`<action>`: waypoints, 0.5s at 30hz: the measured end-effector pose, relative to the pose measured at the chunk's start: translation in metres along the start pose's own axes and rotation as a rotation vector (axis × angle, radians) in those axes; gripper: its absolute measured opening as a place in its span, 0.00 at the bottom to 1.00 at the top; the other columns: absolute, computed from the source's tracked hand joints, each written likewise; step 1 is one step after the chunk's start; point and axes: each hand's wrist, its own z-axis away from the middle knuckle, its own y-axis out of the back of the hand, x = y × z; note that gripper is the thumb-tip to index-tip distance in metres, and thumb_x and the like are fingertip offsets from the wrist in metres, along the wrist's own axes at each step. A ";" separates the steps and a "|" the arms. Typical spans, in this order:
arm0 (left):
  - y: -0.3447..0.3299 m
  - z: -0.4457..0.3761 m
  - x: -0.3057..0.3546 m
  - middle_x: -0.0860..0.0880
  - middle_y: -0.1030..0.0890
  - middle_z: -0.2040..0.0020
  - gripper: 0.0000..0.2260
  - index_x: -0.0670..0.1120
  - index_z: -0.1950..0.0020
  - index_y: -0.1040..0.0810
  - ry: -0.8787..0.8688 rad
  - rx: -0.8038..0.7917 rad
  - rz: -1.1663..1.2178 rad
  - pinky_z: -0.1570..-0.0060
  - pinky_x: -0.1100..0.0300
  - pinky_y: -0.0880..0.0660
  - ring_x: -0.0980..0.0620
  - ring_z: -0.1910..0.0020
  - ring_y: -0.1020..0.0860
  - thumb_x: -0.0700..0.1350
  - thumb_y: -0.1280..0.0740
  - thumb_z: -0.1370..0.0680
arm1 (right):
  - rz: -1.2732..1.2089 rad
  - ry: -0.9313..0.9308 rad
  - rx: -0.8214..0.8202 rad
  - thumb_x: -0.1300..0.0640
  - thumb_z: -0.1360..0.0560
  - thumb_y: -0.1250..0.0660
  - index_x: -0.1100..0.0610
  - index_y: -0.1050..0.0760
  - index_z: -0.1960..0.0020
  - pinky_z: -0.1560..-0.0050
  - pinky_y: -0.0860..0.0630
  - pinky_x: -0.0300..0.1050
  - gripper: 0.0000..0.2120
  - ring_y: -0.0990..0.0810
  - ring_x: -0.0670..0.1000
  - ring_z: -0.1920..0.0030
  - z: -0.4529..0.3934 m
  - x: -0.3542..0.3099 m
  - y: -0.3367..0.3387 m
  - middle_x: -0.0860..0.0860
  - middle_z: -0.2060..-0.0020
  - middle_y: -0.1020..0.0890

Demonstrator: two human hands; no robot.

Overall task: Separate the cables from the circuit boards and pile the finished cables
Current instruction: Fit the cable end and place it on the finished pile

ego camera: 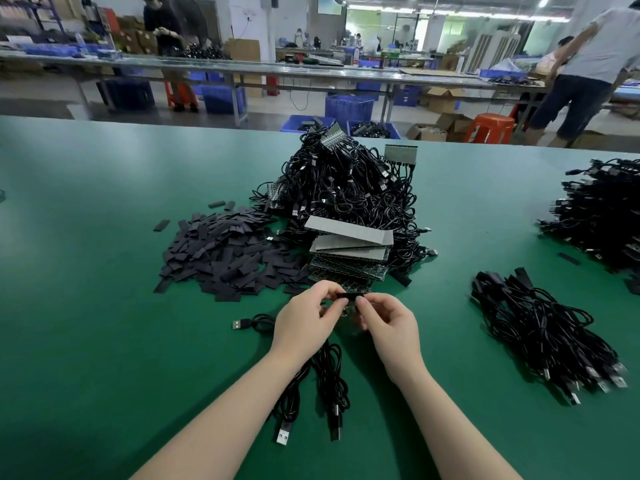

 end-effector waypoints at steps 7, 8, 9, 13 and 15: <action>0.001 0.002 -0.001 0.69 0.23 0.52 0.12 0.66 0.44 0.21 0.002 -0.015 0.018 0.61 0.65 0.26 0.65 0.61 0.24 0.57 0.30 0.27 | -0.041 -0.001 -0.015 0.57 0.23 0.29 0.55 0.20 0.59 0.62 0.26 0.38 0.06 0.25 0.46 0.68 0.001 0.003 0.001 0.47 0.71 0.21; 0.001 0.001 -0.002 0.69 0.22 0.51 0.12 0.66 0.44 0.20 0.007 -0.007 0.032 0.60 0.65 0.26 0.65 0.60 0.24 0.56 0.29 0.27 | -0.061 -0.006 -0.028 0.58 0.23 0.28 0.54 0.19 0.57 0.61 0.25 0.38 0.04 0.24 0.45 0.68 0.001 0.003 0.001 0.47 0.70 0.20; 0.001 0.001 -0.003 0.68 0.22 0.51 0.12 0.65 0.44 0.20 0.011 -0.004 0.041 0.59 0.65 0.26 0.65 0.60 0.25 0.56 0.29 0.27 | -0.086 -0.011 -0.046 0.60 0.24 0.28 0.52 0.18 0.56 0.61 0.24 0.37 0.04 0.22 0.44 0.68 0.001 0.001 0.000 0.47 0.69 0.18; 0.002 0.001 -0.002 0.71 0.24 0.52 0.12 0.66 0.43 0.21 -0.023 -0.036 0.008 0.63 0.72 0.31 0.68 0.60 0.26 0.55 0.31 0.25 | -0.105 0.003 -0.111 0.63 0.25 0.27 0.48 0.16 0.49 0.60 0.24 0.32 0.11 0.19 0.41 0.64 0.002 0.001 -0.001 0.46 0.64 0.15; 0.003 0.001 -0.002 0.72 0.24 0.53 0.11 0.66 0.44 0.21 -0.024 -0.042 0.008 0.64 0.74 0.33 0.69 0.60 0.26 0.54 0.31 0.25 | -0.106 0.003 -0.109 0.63 0.25 0.27 0.49 0.16 0.47 0.58 0.24 0.32 0.12 0.19 0.41 0.63 0.002 0.000 0.000 0.46 0.62 0.14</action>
